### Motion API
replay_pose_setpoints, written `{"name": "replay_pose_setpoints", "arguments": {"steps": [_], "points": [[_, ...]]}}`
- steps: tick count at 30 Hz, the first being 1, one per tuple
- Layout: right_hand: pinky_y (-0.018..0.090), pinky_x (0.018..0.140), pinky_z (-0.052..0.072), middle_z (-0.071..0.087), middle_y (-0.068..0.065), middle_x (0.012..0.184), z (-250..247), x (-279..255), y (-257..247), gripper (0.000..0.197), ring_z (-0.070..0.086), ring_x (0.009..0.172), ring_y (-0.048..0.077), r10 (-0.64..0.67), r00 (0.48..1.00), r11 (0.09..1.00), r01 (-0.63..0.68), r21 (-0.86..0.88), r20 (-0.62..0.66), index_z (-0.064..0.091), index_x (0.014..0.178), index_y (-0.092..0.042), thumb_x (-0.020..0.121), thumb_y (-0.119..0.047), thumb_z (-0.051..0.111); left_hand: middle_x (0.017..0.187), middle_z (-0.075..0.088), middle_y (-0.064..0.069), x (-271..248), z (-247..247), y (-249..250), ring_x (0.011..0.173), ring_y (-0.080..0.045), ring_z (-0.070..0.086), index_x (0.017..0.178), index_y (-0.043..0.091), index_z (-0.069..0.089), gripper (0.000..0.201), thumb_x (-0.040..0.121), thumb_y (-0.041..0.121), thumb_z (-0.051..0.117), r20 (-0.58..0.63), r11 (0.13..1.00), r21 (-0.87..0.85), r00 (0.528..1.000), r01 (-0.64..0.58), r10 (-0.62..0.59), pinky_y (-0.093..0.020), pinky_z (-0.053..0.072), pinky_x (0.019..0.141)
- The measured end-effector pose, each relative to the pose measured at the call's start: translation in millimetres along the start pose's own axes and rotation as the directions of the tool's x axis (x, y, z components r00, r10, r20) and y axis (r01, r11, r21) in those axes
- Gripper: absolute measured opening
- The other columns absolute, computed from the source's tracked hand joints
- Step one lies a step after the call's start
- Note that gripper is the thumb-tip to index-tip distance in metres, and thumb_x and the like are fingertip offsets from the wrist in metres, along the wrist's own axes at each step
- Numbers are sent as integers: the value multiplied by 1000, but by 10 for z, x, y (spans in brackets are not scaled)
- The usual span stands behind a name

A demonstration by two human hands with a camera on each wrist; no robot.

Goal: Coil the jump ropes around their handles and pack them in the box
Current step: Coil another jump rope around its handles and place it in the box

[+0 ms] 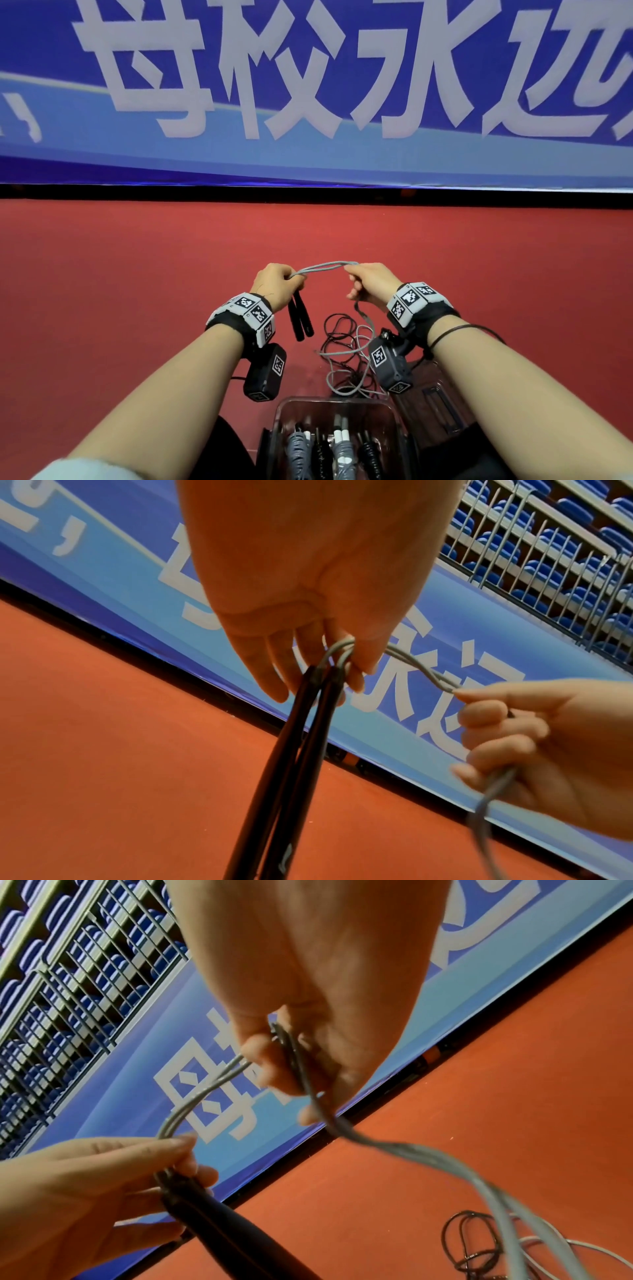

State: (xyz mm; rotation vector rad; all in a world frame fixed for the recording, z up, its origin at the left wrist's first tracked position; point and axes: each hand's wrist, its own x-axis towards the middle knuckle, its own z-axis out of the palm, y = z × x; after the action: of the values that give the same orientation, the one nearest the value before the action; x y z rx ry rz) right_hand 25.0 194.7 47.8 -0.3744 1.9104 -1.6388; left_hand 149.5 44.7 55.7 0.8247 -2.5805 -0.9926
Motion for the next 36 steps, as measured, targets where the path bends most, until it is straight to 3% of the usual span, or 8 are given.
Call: {"name": "replay_pose_setpoints", "arguments": {"steps": [4, 9, 14, 19, 24, 29, 33, 36], "points": [[25, 46, 38, 38, -9, 40, -8, -32, -53, 31, 33, 41, 11, -120, 991, 969, 103, -226, -65, 59, 59, -15, 89, -22, 61, 77, 59, -4, 20, -2, -64, 78, -23, 52, 90, 12, 71, 17, 93, 26, 62, 18, 990, 134, 999, 46, -49, -27, 35, 65], [24, 43, 24, 31, -6, 45, -53, -55, -76, 33, 26, 44, 14, -158, 985, 954, 134, -267, -69, 68, 63, -19, 91, -35, 61, 87, 65, -7, 47, -20, -129, 88, -26, 59, 96, 11, 72, 13, 93, 22, 64, -36, 989, 136, 998, 57, -53, -27, 39, 70], [23, 43, 24, 32, -5, 50, -153, -53, -97, 27, 26, 45, 13, -196, 979, 944, 174, -280, -49, 74, 75, -18, 94, -33, 60, 77, 65, -12, 104, -40, -84, 70, -26, 64, 73, 11, 67, 16, 89, 8, 69, -25, 964, -243, 993, 110, -119, -33, 58, 72], [20, 46, 36, 45, -1, 61, -358, -13, -43, 20, 39, 47, 9, -161, 986, 963, 164, -212, 35, 73, 90, -9, 95, -24, 60, 71, 64, -13, 37, -164, 81, 53, -14, 67, 81, 1, 61, 12, 92, -5, 60, 202, 601, -760, 969, 248, -145, -22, 58, 56], [19, 53, 39, 54, 0, 64, -340, -39, 6, 22, 47, 55, 11, -66, 982, 976, 100, -193, 179, 65, 111, 2, 98, -9, 51, 84, 66, -10, 42, -247, 173, 76, -14, 67, 89, 1, 62, 10, 95, -1, 55, 308, 297, -894, 941, 337, -138, -21, 59, 60], [20, 46, 36, 45, -3, 57, -124, -84, 5, 24, 41, 45, 8, -22, 969, 972, 78, -220, 245, 69, 101, -5, 101, -18, 48, 79, 68, -12, 106, -274, 192, 80, -18, 64, 86, -1, 61, 12, 96, 1, 55, 332, 60, -930, 899, 362, -284, -22, 57, 60], [23, 46, 28, 41, -6, 58, 117, -218, -58, 31, 34, 45, 9, -169, 946, 733, 307, -607, 275, 70, 92, -17, 102, -24, 41, 79, 69, -13, 112, -216, 226, 72, -18, 68, 85, -2, 63, 9, 93, 0, 60, 216, 49, -963, 868, 264, -447, -23, 59, 59], [25, 52, 31, 46, -10, 57, 225, -296, -120, 33, 40, 49, 5, -307, 904, 568, 425, -705, 297, 70, 93, -17, 102, -27, 40, 82, 70, -12, 145, -159, 241, 64, -19, 70, 90, -3, 70, 5, 88, -3, 65, 28, 146, -980, 816, 137, -577, -23, 58, 55]]}}
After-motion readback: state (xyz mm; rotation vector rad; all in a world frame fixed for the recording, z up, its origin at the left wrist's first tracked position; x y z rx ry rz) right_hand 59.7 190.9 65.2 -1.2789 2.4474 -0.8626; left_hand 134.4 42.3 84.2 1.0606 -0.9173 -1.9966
